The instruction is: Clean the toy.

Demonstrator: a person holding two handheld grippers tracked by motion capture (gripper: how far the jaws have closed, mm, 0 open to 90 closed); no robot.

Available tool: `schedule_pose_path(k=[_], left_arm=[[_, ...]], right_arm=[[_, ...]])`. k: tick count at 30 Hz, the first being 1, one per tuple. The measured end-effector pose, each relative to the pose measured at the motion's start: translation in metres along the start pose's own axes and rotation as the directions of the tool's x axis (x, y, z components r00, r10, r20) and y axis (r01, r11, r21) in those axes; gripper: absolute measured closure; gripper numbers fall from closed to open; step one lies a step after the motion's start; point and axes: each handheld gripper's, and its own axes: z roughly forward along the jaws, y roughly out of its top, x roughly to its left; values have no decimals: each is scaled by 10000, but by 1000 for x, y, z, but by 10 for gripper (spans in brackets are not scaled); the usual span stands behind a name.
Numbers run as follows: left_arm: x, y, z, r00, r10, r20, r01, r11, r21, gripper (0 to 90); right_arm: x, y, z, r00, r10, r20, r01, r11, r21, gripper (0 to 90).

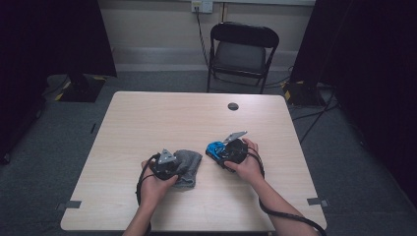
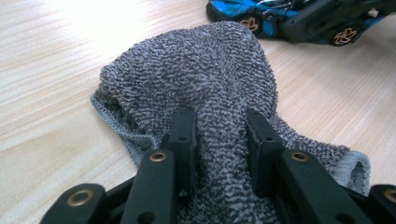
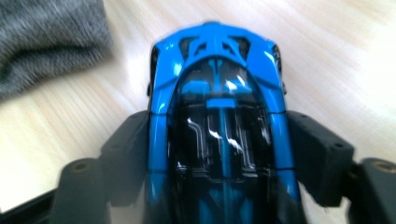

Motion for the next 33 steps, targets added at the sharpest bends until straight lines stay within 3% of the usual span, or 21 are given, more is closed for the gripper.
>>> schedule_pose_path(k=[4,7,18,23,24,26,28,31,32,33], left_arm=[[-1,1,0,10000,54,-38,-54,10000,81,679],[-1,1,1,10000,30,-54,-30,10000,6,678],[-1,2,1,9999,38,-125,-38,10000,-2,666],[-4,4,0,9992,-7,-400,1,9999,-158,523],[-5,5,2,9988,197,-440,-200,9998,-80,479],[-6,4,6,9987,159,-493,-153,9998,132,467],[-7,4,8,9982,202,-569,-191,9996,205,513],[-6,9,5,9990,-68,-434,93,9983,579,745],[-4,13,5,9988,-148,-469,178,9978,643,764],[-1,17,3,9976,-191,-662,209,9994,274,772]], right_arm=[[1,1,-2,9999,-152,-49,153,9995,285,281],[-3,-3,-3,9998,103,-198,-101,9999,68,282],[-2,-2,-11,9997,-50,-227,51,10000,6,281],[1,-3,-13,9995,-122,-304,122,9999,-21,282],[3,-3,-16,9993,-199,-317,198,9998,-28,282],[5,-4,-18,9993,-254,-277,254,9997,-1,282],[6,-4,-21,9989,-233,-415,227,9997,-127,282],[9,-4,-27,9981,-321,-530,312,9994,-177,282],[10,-3,-29,9978,-353,-558,343,9992,-185,282],[11,-3,-31,9972,-376,-649,363,9991,-217,282]])
